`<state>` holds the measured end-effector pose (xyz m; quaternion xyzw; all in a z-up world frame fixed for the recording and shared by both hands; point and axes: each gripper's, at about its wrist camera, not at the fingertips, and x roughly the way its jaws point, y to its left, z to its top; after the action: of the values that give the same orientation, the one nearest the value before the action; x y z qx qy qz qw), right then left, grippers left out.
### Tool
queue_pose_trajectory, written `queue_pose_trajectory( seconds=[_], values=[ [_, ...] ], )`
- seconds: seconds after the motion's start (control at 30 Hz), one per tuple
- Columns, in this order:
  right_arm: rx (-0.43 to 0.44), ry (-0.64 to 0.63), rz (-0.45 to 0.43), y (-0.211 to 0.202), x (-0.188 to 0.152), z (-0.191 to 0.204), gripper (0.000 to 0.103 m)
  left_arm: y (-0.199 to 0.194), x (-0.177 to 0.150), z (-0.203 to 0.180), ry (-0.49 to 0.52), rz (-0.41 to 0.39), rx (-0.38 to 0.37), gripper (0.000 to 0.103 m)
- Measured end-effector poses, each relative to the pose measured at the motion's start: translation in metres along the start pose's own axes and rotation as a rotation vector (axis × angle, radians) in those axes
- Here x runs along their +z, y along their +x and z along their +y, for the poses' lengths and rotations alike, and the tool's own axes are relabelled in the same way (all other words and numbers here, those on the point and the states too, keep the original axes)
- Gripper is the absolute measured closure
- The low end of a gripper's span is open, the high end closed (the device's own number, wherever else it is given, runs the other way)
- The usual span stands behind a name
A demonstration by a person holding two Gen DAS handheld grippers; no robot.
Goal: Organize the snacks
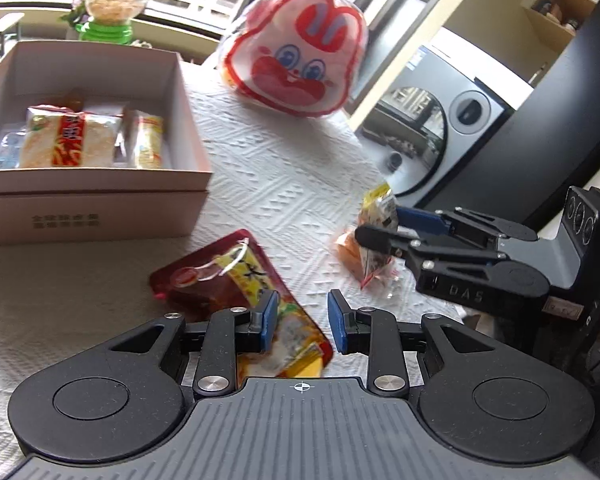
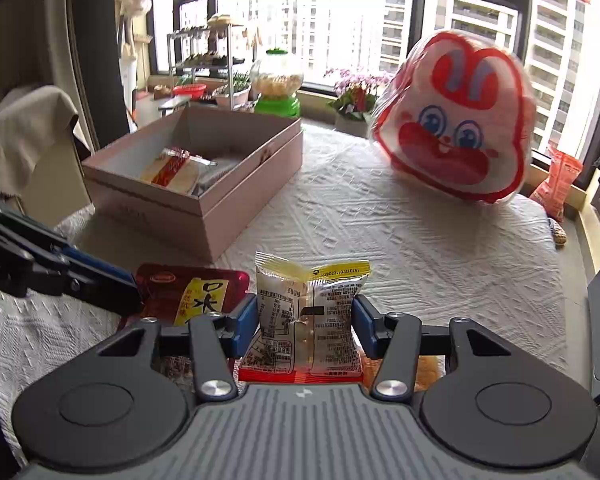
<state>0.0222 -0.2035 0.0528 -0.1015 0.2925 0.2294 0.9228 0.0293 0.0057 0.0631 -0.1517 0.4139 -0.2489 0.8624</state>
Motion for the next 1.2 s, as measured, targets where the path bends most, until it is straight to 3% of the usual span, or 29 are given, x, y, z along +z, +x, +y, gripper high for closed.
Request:
queue_pose_trajectory(
  seconds=[0.1, 0.27, 0.4, 0.47, 0.63, 0.7, 0.83, 0.93, 1.0, 1.03, 1.1, 1.2],
  values=[
    [-0.100, 0.061, -0.039, -0.019, -0.003, -0.024, 0.052, 0.009, -0.002, -0.016, 0.040, 0.024, -0.018, 0.071],
    [-0.238, 0.119, -0.014, -0.017, -0.022, -0.056, 0.052, 0.020, -0.005, -0.033, 0.068, 0.051, -0.033, 0.071],
    [-0.346, 0.145, 0.029, 0.005, -0.037, -0.072, 0.052, 0.020, -0.007, -0.031, 0.058, 0.043, 0.017, 0.071],
    [-0.320, 0.163, 0.052, 0.013, -0.043, -0.071, 0.053, 0.020, -0.005, -0.024, 0.031, 0.039, 0.040, 0.071],
    [-0.049, 0.183, 0.053, 0.012, -0.047, -0.039, 0.054, 0.030, 0.008, -0.011, -0.049, -0.013, 0.088, 0.071],
    [-0.068, 0.156, 0.033, 0.010, -0.048, -0.028, 0.054, 0.039, 0.013, -0.013, -0.043, -0.025, 0.099, 0.072],
    [-0.254, 0.114, 0.029, 0.012, -0.055, -0.027, 0.054, 0.067, 0.019, -0.045, 0.193, -0.007, 0.170, 0.071],
    [-0.271, 0.158, 0.039, 0.009, -0.062, -0.042, 0.053, 0.090, 0.013, -0.070, 0.434, 0.043, 0.243, 0.071],
    [-0.258, 0.209, 0.035, 0.004, -0.068, -0.052, 0.048, 0.099, 0.005, -0.082, 0.580, 0.049, 0.260, 0.060],
    [-0.254, 0.235, 0.030, 0.002, -0.071, -0.056, 0.044, 0.102, 0.002, -0.085, 0.617, 0.065, 0.264, 0.055],
    [-0.235, 0.280, 0.027, 0.002, -0.074, -0.063, 0.041, 0.106, -0.001, -0.088, 0.662, 0.090, 0.240, 0.033],
    [-0.218, 0.314, 0.017, 0.000, -0.077, -0.068, 0.039, 0.103, 0.002, -0.085, 0.653, 0.116, 0.198, 0.028]
  ],
)
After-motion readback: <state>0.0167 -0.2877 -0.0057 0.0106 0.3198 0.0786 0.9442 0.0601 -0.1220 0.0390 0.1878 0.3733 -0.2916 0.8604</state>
